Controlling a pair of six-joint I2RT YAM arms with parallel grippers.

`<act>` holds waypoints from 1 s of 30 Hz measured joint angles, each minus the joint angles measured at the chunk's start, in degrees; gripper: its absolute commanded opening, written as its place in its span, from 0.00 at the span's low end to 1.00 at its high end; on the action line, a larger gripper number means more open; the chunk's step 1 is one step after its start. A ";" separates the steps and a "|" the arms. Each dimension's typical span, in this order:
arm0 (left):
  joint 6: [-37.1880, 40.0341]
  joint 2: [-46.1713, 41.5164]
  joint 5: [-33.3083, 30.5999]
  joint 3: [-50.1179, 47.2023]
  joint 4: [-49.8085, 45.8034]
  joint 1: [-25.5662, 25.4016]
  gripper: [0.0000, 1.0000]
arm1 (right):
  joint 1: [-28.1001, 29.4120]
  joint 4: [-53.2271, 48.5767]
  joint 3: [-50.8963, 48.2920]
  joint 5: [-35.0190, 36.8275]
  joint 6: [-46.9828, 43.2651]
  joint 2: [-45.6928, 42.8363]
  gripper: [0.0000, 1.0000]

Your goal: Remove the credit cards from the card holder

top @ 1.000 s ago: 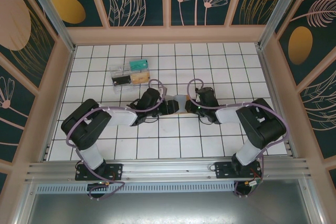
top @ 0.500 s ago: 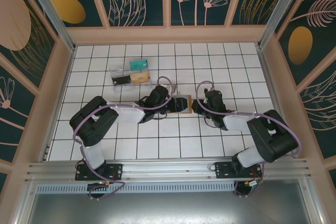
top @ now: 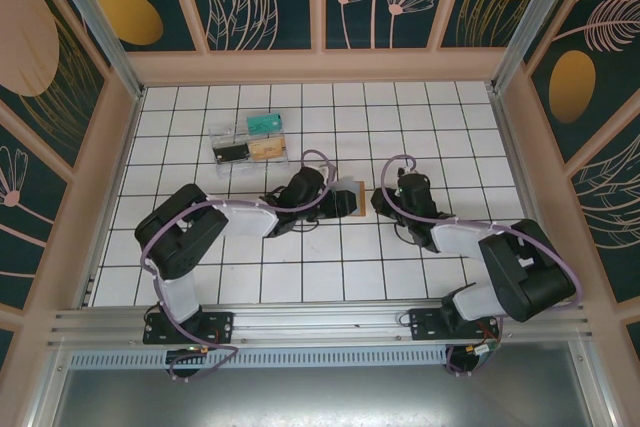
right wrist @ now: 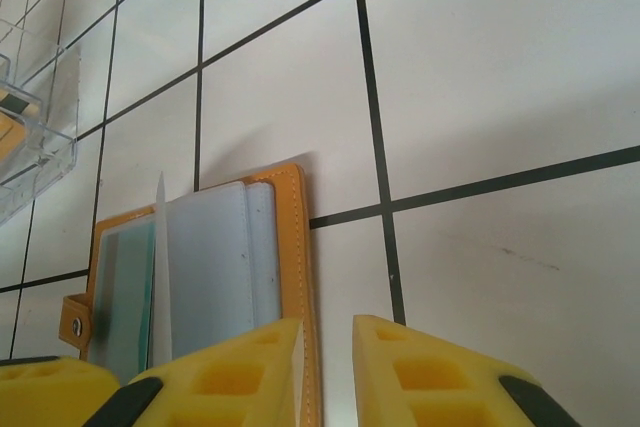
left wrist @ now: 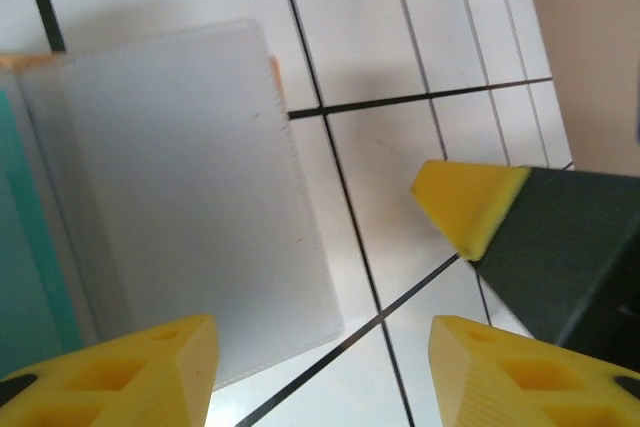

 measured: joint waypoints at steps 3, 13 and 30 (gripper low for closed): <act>0.17 0.35 0.24 1.55 -0.59 0.00 0.54 | 0.00 0.02 -0.39 0.15 0.00 -1.29 0.22; -0.02 6.69 -0.57 6.99 -5.40 -0.57 0.54 | 0.00 0.07 -1.64 1.42 -0.02 -4.57 0.22; 5.09 -9.77 -7.78 -0.63 -9.64 1.79 0.18 | 6.56 -1.36 5.75 -3.15 -3.02 -1.55 0.22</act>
